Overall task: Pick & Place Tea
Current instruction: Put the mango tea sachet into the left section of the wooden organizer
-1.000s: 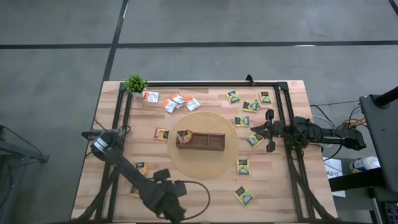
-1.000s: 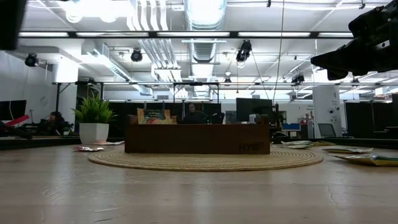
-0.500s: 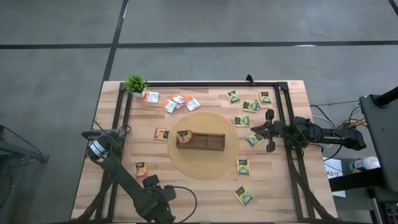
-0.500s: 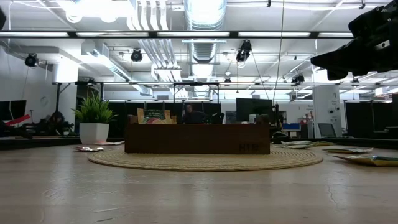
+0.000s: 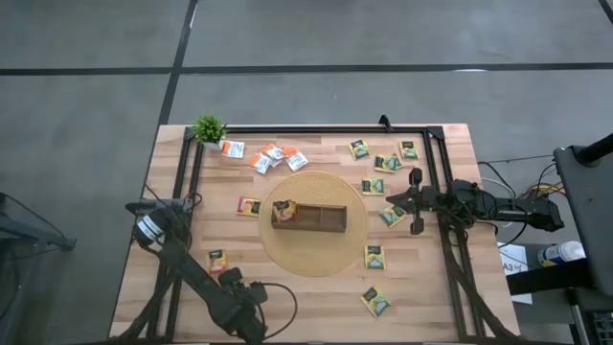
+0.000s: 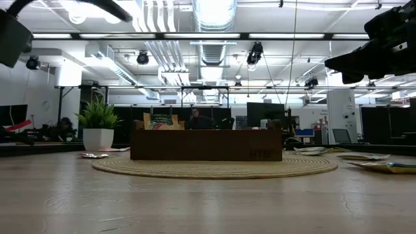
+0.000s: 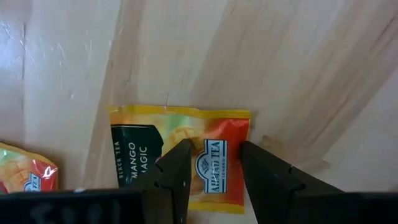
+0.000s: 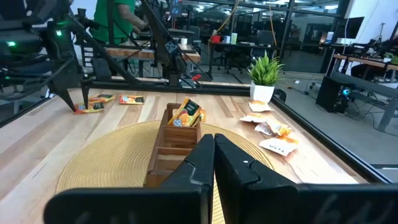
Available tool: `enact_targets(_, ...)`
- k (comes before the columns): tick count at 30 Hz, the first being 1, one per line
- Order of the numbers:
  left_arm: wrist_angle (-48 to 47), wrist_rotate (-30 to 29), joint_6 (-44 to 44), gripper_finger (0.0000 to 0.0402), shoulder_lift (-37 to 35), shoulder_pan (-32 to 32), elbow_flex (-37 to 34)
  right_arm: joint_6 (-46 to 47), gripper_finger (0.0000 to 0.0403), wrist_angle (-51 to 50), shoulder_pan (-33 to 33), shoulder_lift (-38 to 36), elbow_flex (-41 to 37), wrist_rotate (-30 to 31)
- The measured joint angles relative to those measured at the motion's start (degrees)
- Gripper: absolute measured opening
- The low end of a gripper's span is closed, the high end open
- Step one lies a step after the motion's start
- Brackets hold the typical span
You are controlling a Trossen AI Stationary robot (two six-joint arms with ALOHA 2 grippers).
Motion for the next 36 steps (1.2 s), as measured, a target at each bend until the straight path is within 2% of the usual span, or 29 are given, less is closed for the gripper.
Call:
enact_targets(8, 2.7, 1.6, -0.6, 0.0124, 0.1, 0.3, -3.7, 0.0, 0.0009, 0.0, 0.0, 0.0, 0.0, 0.0)
enact_targets(12, 2.3, 2.0, -0.2, 0.0094, 0.2, 0.4, -3.2, 0.0, 0.0009, 0.0, 0.0, 0.0, 0.0, 0.0)
enact_targets(18, -0.3, 2.2, 0.9, 0.002, 0.3, 0.8, -1.0, 0.0, 0.0009, 0.0, 0.0, 0.0, 0.0, 0.0)
enact_targets(23, -3.2, 0.2, 3.5, 0.0012, 0.6, 0.9, 0.8, 0.0, 0.0009, 0.0, 0.0, 0.0, 0.0, 0.0)
enact_targets(27, -5.8, -6.0, 6.7, 0.001, 0.9, 1.5, 3.2, 0.0, 0.0009, 0.0, 0.0, 0.0, 0.0, 0.0)
enact_targets(36, -13.5, -30.0, 16.0, 0.0009, 0.8, 5.5, 9.4, 0.0, 0.0009, 0.0, 0.0, 0.0, 0.0, 0.0)
